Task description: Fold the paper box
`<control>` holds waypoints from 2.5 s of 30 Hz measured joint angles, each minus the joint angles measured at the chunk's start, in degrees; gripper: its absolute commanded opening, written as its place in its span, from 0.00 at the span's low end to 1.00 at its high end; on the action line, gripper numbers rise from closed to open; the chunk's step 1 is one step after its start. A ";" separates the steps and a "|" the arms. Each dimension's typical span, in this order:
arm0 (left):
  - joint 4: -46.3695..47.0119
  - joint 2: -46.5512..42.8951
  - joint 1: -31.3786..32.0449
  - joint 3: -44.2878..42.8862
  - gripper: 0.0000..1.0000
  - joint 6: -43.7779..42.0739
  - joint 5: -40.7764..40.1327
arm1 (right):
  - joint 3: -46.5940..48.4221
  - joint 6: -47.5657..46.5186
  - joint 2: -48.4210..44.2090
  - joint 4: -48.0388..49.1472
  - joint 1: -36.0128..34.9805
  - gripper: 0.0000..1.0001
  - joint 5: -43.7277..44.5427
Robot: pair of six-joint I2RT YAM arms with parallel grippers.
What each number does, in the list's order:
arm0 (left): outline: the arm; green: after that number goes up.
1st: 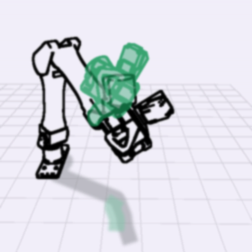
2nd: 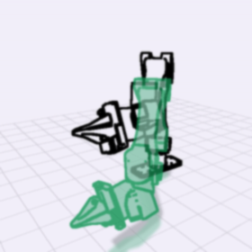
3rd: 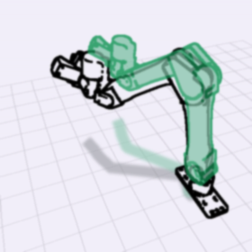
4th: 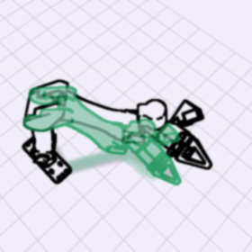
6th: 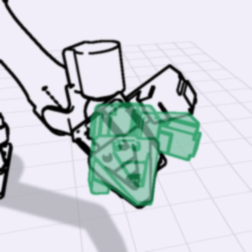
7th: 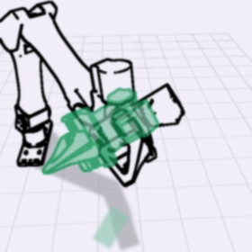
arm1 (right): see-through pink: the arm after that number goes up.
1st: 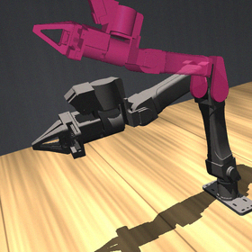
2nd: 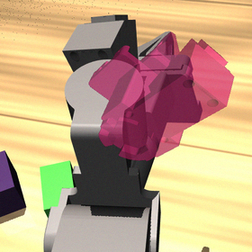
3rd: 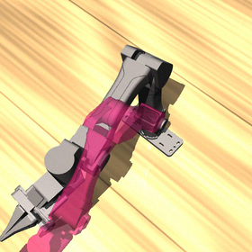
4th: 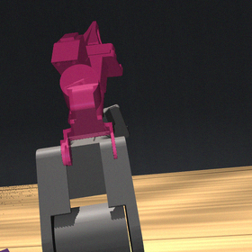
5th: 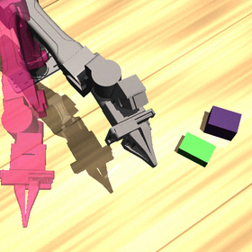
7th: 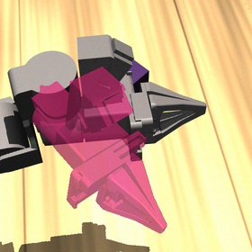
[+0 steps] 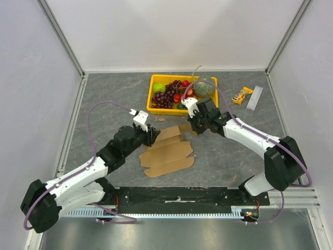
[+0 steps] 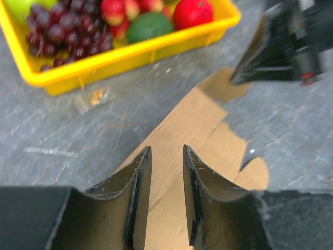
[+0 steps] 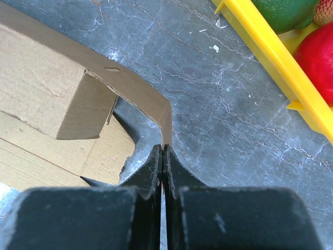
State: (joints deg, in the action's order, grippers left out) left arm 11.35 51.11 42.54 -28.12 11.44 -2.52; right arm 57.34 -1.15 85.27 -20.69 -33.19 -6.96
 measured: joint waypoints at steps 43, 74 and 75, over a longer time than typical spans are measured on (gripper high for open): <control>-2.45 3.08 -0.59 6.01 0.34 1.33 -10.12 | 7.26 8.87 5.14 -5.97 -5.62 0.35 -2.23; -5.68 -6.03 0.02 4.00 0.28 1.36 -4.44 | 1.88 2.51 2.05 3.23 -2.47 0.54 3.93; -5.73 -6.14 0.28 3.87 0.28 1.36 -4.35 | 1.97 2.05 2.05 3.21 -2.21 0.55 3.76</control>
State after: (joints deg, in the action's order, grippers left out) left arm 5.63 44.97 42.83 -24.25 12.80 -6.87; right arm 59.31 0.91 87.33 -17.47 -35.40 -3.20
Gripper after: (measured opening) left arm 0.285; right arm 0.517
